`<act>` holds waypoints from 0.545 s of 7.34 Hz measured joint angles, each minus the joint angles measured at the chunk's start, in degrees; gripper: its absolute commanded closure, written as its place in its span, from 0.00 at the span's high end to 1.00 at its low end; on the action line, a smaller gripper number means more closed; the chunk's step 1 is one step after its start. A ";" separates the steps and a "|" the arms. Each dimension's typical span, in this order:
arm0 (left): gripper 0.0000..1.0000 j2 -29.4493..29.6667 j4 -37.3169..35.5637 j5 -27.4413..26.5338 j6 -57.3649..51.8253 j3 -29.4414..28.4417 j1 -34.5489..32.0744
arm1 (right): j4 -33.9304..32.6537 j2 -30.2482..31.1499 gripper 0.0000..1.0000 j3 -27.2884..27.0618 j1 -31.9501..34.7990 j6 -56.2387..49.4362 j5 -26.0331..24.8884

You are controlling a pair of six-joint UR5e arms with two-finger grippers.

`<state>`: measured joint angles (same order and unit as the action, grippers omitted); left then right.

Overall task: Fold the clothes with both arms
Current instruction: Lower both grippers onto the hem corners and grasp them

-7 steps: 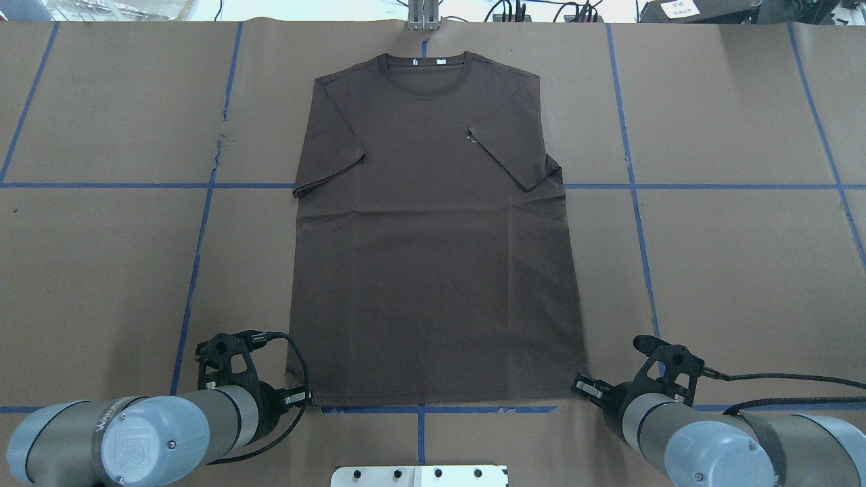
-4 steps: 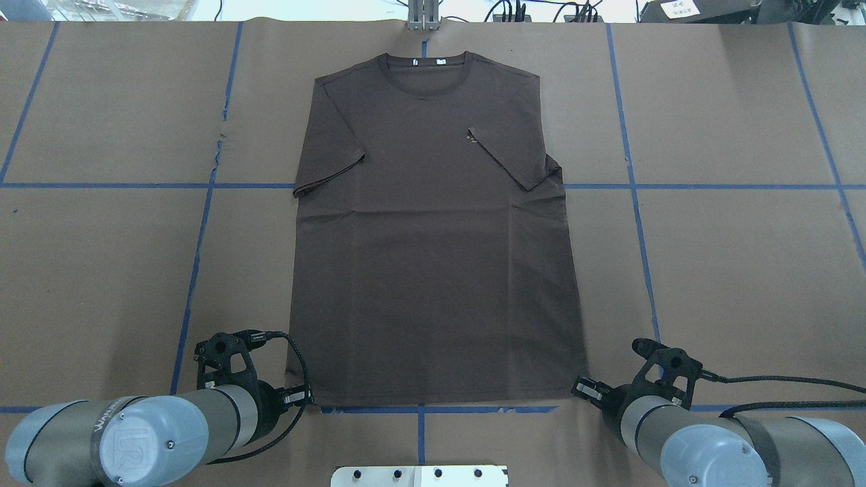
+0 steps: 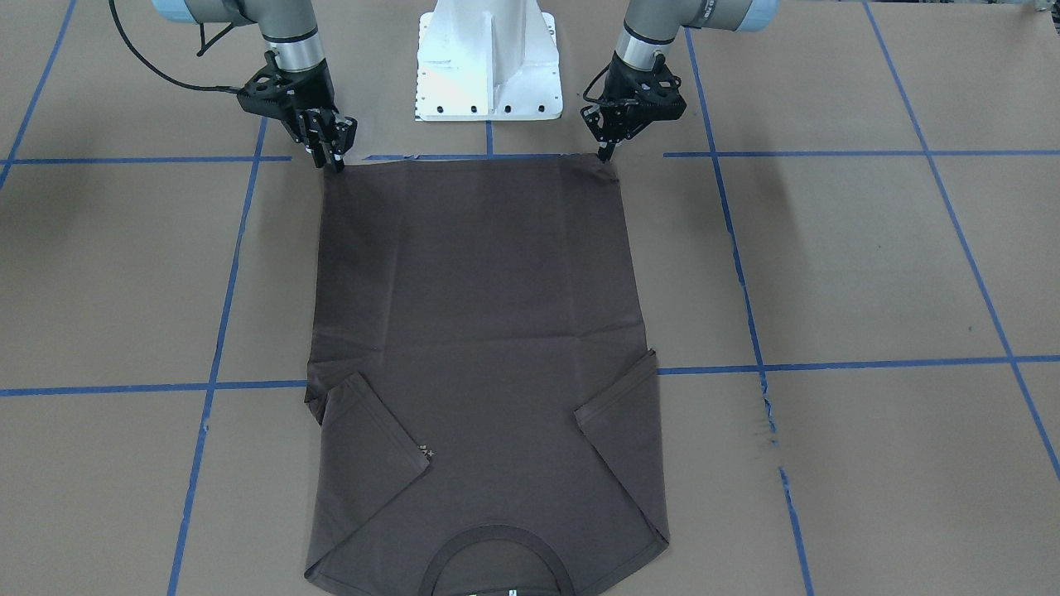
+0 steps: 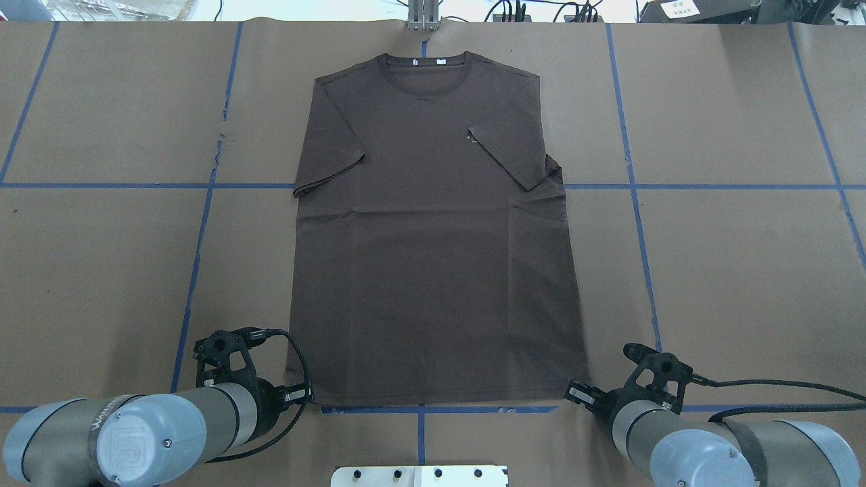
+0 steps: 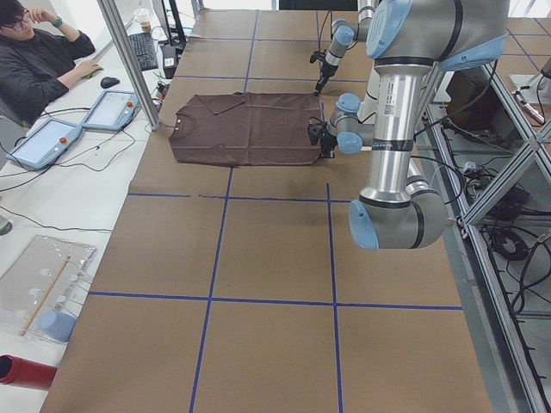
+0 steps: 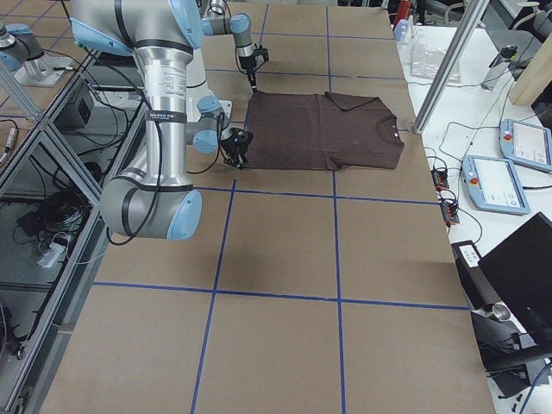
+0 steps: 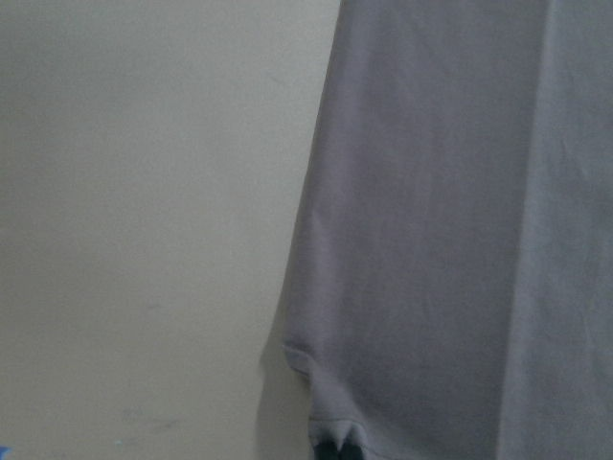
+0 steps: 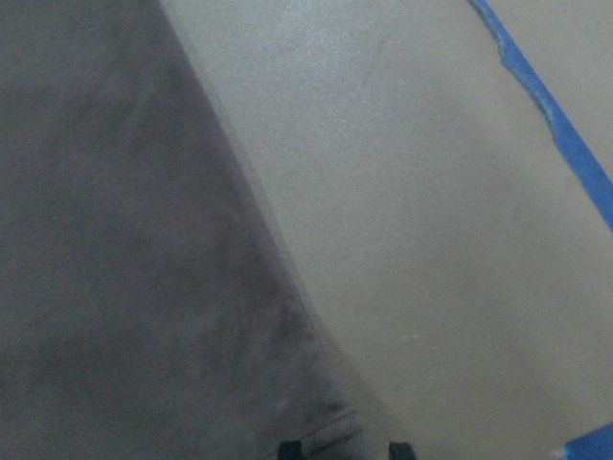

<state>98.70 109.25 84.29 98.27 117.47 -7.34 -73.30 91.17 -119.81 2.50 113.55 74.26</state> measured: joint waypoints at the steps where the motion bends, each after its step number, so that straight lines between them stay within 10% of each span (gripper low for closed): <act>1: 0.00 0.00 0.00 0.00 0.00 0.01 -0.02 | 0.00 -0.05 0.00 0.09 -0.01 0.00 -0.04; 4: 0.00 0.00 0.00 0.00 -0.01 0.03 -0.05 | -0.17 -0.17 0.00 -0.32 0.20 -0.02 -0.23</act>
<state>98.70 109.25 84.29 98.26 117.50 -7.38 -73.47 91.01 -120.13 2.70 113.54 74.03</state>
